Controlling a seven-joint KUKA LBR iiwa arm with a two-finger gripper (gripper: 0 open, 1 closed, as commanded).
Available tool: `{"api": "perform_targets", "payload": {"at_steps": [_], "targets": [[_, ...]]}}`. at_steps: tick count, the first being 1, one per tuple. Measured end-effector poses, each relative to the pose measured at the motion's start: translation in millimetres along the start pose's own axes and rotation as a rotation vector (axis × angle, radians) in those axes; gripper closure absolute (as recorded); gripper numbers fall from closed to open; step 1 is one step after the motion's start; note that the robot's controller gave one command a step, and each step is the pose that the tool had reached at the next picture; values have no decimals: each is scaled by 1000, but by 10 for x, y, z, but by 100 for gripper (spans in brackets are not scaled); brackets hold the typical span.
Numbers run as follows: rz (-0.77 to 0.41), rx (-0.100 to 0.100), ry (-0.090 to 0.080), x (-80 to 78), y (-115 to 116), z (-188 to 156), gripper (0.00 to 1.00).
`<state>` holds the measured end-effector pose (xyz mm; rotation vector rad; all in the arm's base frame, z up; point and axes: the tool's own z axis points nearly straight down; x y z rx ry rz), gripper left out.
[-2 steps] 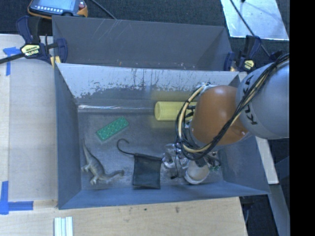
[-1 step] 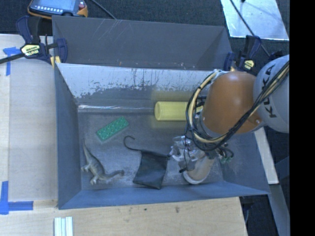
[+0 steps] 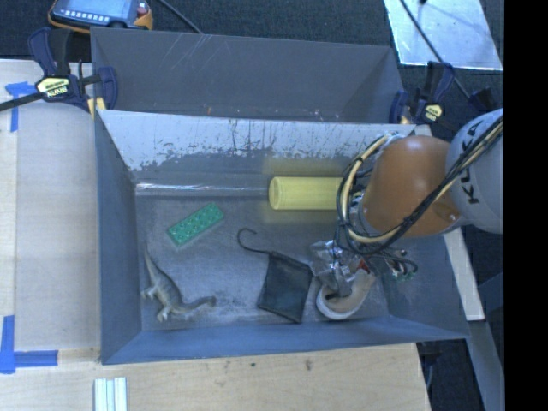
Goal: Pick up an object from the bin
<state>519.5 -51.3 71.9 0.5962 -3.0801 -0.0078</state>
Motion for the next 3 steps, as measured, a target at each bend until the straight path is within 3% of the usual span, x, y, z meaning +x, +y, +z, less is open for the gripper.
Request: {"api": "perform_targets", "payload": {"at_steps": [1, 2, 3], "targets": [[0, 0, 0, 0, 0, 0, 100], [15, 4, 0, -310, 53, -355, 100], [18, 3, -3, -331, 11, -947, 100]]}}
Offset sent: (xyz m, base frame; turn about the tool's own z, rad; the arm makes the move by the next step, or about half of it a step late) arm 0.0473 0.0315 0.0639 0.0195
